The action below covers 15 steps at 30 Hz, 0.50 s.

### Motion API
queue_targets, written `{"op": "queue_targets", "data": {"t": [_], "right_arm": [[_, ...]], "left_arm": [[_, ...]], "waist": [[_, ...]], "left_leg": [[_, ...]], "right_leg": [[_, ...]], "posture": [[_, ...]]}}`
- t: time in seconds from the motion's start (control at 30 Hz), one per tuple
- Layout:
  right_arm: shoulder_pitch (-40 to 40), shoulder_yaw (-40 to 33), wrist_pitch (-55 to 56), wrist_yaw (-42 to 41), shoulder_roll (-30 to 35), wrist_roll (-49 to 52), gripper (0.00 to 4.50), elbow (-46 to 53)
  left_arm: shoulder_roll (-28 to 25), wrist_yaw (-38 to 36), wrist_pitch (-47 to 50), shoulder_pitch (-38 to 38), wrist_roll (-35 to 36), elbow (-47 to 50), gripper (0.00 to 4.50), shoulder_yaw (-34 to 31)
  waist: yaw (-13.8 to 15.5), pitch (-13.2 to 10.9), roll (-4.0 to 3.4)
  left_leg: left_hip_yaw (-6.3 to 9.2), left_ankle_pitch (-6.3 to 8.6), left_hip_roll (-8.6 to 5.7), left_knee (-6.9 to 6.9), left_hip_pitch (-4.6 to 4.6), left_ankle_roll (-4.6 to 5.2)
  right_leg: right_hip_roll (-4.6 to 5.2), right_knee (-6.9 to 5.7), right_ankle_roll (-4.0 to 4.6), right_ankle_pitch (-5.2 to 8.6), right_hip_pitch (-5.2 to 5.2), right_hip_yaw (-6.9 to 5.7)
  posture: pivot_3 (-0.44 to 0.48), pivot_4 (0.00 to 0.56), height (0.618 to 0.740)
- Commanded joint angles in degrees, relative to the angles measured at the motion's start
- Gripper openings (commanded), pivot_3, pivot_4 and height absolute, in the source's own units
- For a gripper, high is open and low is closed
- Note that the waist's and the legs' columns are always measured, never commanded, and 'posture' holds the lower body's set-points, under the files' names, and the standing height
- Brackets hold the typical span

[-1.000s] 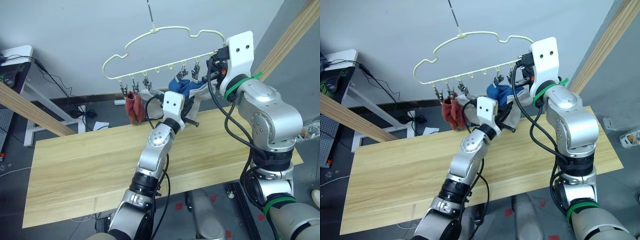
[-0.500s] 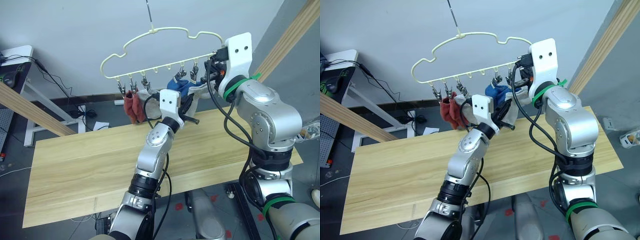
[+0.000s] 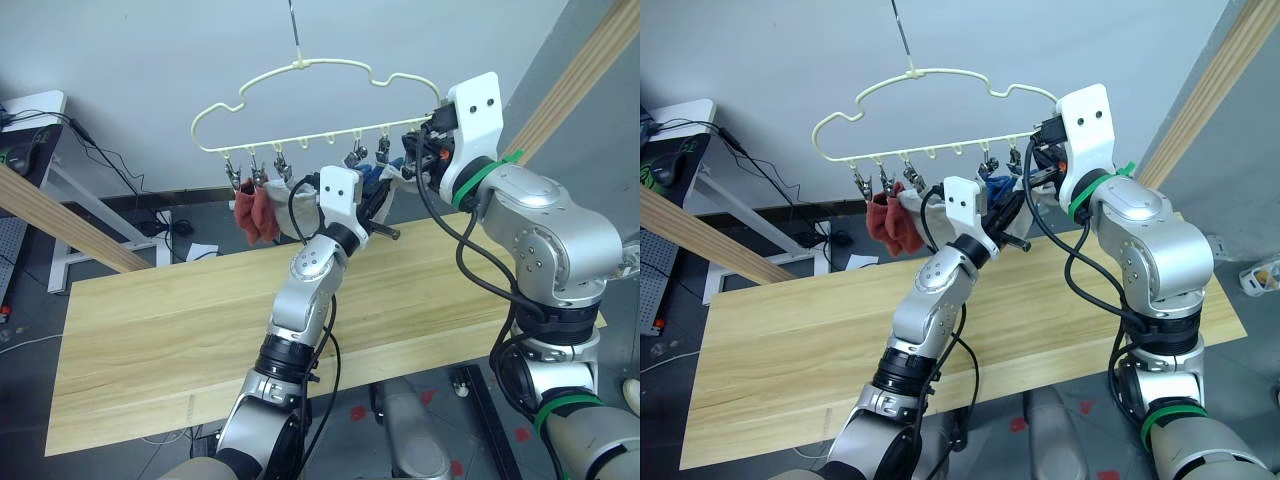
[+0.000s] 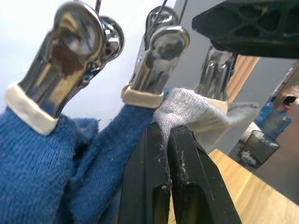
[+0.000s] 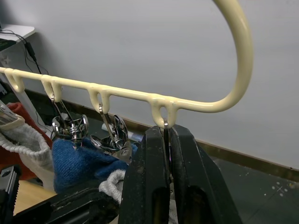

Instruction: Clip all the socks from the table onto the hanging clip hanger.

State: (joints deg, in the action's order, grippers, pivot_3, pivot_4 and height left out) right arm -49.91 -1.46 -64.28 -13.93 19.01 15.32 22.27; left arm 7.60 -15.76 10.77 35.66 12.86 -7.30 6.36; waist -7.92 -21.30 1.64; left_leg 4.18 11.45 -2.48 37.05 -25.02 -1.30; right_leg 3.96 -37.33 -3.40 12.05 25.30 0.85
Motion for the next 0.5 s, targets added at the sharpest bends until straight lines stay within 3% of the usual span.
{"op": "queue_targets", "data": {"t": [0.03, 0.5], "right_arm": [[1.13, 0.5, 1.25, -1.27, 2.24, -0.16, 0.0, 1.81], [2.99, 5.51, 6.66, -4.49, 7.66, -1.76, 0.0, 1.87]], "left_arm": [[1.39, -0.74, -0.94, 1.5, 1.1, 1.62, 0.04, 0.05], [2.21, -0.22, 0.21, 2.16, 4.04, 2.49, 0.04, -0.47]], "waist": [[0.0, 0.0, 0.0], [0.04, 0.0, 0.01]], "left_leg": [[0.0, 0.0, 0.0, 0.0, 0.0, 0.0], [-0.01, 0.0, -0.01, 0.02, 0.0, 0.0]], "right_leg": [[0.0, 0.0, 0.0, 0.0, 0.0, 0.0], [0.0, 0.01, 0.0, 0.0, -0.02, 0.01]], "posture": [[-0.284, 0.324, 0.74], [-0.284, 0.326, 0.74]]}}
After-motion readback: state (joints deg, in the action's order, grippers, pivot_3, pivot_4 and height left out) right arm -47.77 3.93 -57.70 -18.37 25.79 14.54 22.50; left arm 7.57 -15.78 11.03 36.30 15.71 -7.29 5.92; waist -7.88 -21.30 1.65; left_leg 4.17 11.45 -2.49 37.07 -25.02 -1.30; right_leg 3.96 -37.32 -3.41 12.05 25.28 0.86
